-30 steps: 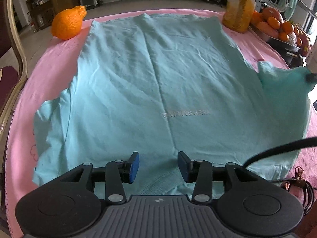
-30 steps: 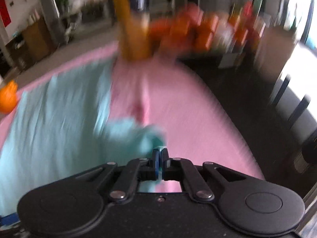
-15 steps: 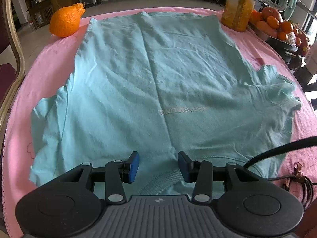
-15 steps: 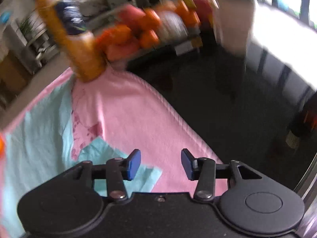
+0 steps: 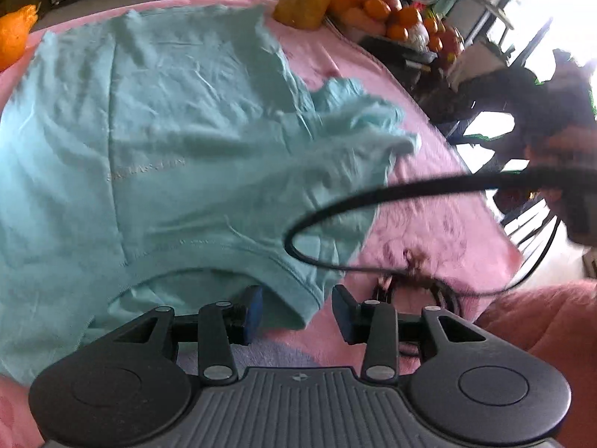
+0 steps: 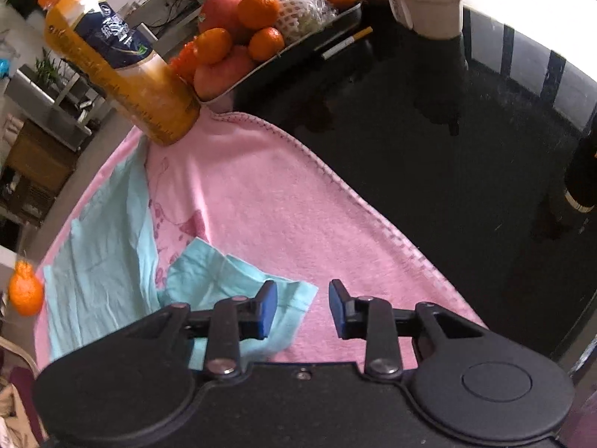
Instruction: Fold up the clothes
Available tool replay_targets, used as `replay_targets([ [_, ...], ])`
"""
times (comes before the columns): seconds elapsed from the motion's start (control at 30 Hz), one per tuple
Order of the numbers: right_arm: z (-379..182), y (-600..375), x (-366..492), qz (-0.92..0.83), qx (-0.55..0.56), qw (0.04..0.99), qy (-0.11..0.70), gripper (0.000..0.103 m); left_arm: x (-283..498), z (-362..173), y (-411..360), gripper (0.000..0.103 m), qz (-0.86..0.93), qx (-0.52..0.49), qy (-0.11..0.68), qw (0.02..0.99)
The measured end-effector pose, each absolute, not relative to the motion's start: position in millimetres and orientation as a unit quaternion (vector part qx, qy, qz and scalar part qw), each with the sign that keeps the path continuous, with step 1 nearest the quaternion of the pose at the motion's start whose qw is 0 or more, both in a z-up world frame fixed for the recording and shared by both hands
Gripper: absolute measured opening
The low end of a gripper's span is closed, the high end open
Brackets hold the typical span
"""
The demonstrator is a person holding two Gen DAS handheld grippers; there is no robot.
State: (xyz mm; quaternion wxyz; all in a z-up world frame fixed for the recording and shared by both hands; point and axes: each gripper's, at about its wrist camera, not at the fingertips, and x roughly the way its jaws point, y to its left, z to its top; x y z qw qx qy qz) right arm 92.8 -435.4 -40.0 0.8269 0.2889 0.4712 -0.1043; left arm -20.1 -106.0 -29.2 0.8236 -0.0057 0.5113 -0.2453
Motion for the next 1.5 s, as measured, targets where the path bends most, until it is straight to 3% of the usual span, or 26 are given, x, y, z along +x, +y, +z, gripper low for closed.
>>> replay_targets([
  [0.07, -31.0, -440.7, 87.9, -0.115, 0.266, 0.841, 0.458, 0.030, -24.2, -27.2, -106.0, 0.033, -0.262, 0.015, 0.500, 0.825],
  [0.3, 9.9, -475.7, 51.6, -0.203, 0.191, 0.893, 0.354, 0.029, -26.0, -25.0, -105.4, 0.032, -0.224, 0.094, 0.463, 0.853],
  [0.53, -49.8, -480.7, 80.4, -0.065, 0.356, 0.806, 0.467, 0.029, -47.7, -32.7, -137.7, 0.039, -0.264, 0.131, 0.448, 0.844],
  [0.73, -62.7, -459.8, 98.2, -0.071, 0.342, 0.798, 0.491, 0.029, -48.3, -43.4, -149.8, 0.038, -0.260, 0.171, 0.429, 0.848],
  [0.8, -68.1, -460.9, 103.5, -0.072, 0.357, 0.789, 0.494, 0.030, -48.5, -45.1, -150.9, 0.036, -0.263, 0.175, 0.422, 0.850],
  [0.87, -71.8, -458.1, 103.2, -0.068, 0.374, 0.780, 0.497, 0.029, -49.9, -46.4, -152.2, 0.020, -0.266, 0.186, 0.412, 0.852],
  [0.93, -74.5, -452.7, 102.0, -0.065, 0.384, 0.773, 0.501, 0.029, -52.5, -46.4, -153.3, 0.012, -0.270, 0.195, 0.402, 0.853],
  [1.03, -71.8, -439.8, 107.5, -0.073, 0.347, 0.789, 0.502, 0.028, -53.3, -47.1, -153.1, 0.007, -0.274, 0.202, 0.394, 0.854],
  [1.07, -70.9, -435.5, 109.4, -0.076, 0.334, 0.794, 0.502, 0.021, -52.8, -46.7, -152.0, 0.007, -0.277, 0.198, 0.395, 0.853],
  [1.1, -70.0, -431.2, 111.2, -0.078, 0.322, 0.799, 0.503, 0.005, -52.2, -45.5, -150.3, 0.006, -0.282, 0.192, 0.397, 0.852],
  [1.13, -69.1, -426.9, 113.1, -0.081, 0.309, 0.803, 0.503, 0.002, -51.8, -44.0, -148.5, 0.006, -0.288, 0.186, 0.399, 0.851],
  [1.33, -33.0, -410.5, 99.8, -0.105, 0.178, 0.876, 0.435, 0.002, -53.0, -44.2, -143.9, 0.006, -0.321, 0.165, 0.412, 0.837],
  [1.43, -51.3, -406.5, 110.2, -0.105, 0.146, 0.862, 0.475, 0.002, -53.5, -48.7, -144.8, 0.009, -0.323, 0.169, 0.413, 0.835],
  [1.5, -62.9, -405.3, 114.2, -0.109, 0.132, 0.848, 0.501, 0.010, -53.6, -48.0, -143.3, 0.016, -0.322, 0.164, 0.416, 0.834],
])
